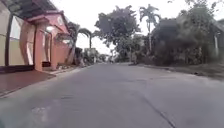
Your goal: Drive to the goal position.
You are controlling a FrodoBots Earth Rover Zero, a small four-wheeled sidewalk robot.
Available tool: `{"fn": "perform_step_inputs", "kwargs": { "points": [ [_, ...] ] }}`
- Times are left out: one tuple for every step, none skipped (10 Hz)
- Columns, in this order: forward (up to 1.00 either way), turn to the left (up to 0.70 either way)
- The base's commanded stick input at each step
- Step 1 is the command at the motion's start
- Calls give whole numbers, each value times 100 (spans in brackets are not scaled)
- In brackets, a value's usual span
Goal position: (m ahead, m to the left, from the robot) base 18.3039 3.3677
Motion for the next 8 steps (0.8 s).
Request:
{"fn": "perform_step_inputs", "kwargs": {
  "points": [
    [100, 2],
    [100, 2],
    [100, 2],
    [100, 2],
    [100, 2],
    [100, 2],
    [100, 2],
    [100, 2]
  ]
}}
